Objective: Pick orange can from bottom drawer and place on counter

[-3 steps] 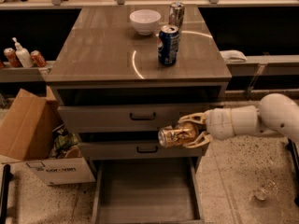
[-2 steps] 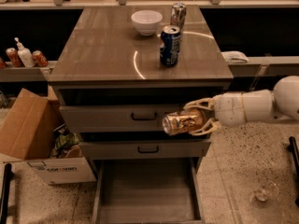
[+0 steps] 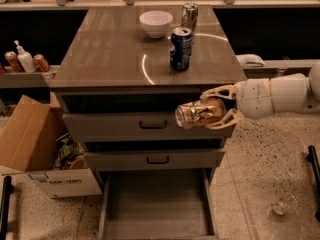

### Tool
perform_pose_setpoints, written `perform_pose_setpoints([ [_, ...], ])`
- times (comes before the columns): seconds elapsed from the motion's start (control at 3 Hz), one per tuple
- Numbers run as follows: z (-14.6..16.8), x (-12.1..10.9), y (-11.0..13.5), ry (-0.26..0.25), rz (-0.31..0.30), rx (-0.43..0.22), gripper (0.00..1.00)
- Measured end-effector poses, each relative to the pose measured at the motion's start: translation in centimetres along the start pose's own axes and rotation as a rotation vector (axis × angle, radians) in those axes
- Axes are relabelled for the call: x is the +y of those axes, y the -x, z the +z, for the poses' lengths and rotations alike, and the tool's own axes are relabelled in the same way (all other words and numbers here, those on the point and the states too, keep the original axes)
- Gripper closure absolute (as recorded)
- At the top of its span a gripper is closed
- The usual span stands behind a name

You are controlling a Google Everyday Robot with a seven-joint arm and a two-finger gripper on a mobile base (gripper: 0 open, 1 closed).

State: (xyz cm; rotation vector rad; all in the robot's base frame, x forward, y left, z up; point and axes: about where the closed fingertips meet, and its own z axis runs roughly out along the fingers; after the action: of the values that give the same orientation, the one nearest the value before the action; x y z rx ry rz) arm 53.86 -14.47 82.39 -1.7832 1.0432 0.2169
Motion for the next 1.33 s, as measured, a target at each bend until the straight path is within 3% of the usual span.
perform_pose_setpoints([
  [0.33,-2.7,-2.9,0.9,-0.034,0.021,0.021,1.0],
  [0.67,-5.3,-6.9,0.3,-0.058,0.089,0.053,1.0],
  [1.33,-4.8,-12.5,-3.6,-0.065,0.182,0.059,1.0],
])
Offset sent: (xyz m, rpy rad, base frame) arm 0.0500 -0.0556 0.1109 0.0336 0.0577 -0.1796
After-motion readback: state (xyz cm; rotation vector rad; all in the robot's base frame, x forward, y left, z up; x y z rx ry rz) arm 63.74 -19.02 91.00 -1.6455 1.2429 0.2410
